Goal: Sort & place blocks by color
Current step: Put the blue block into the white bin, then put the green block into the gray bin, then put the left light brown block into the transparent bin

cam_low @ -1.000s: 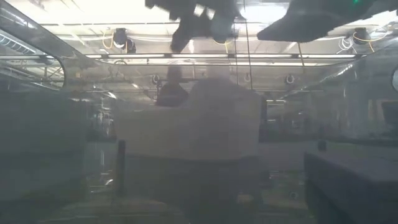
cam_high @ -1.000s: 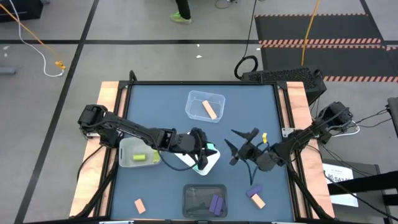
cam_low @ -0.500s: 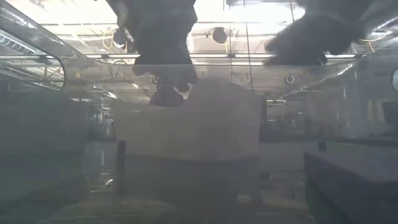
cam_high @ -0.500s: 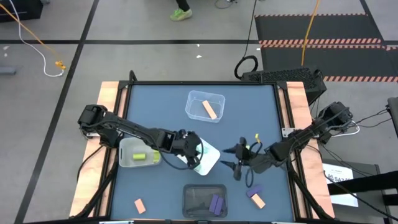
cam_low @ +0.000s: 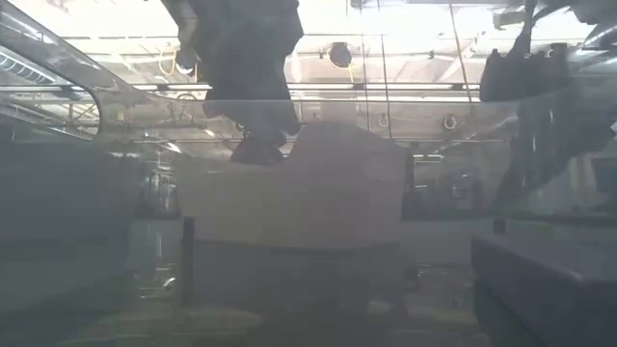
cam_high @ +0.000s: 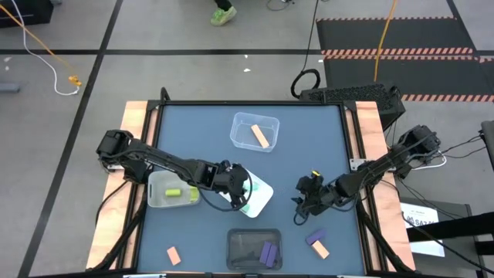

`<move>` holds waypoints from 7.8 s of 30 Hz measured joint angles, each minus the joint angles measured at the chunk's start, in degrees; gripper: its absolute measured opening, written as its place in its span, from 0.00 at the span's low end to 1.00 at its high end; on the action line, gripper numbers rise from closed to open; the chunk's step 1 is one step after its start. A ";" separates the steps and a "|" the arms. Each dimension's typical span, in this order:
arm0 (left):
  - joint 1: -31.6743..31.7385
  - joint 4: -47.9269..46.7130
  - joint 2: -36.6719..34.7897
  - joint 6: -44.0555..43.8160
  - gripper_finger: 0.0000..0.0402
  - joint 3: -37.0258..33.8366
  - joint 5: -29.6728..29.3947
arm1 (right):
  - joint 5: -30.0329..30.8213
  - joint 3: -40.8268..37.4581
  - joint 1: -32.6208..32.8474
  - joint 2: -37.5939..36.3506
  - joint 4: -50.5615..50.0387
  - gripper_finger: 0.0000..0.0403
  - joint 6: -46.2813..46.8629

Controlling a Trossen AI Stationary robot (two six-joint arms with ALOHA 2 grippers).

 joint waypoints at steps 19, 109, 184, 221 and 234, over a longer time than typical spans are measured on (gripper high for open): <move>0.01 0.94 0.00 -3.04 0.66 0.00 0.00 | -14.88 0.00 -12.03 -9.96 -18.83 0.56 -31.76; 2.27 34.92 0.00 5.75 0.64 0.00 -0.44 | 7.50 0.00 -11.67 -13.88 33.10 0.28 -89.04; 7.40 28.35 -15.30 14.90 0.14 -0.02 1.41 | 17.73 -4.31 -10.00 -9.83 23.26 0.44 -42.68; -15.52 -49.21 -15.92 -56.57 0.15 -8.09 -1.71 | -7.65 -4.31 -6.20 -9.83 32.94 0.44 -37.03; -15.41 -48.94 -16.11 -58.38 0.45 -13.88 6.75 | -7.67 -4.31 -6.20 -9.83 32.92 0.44 -36.81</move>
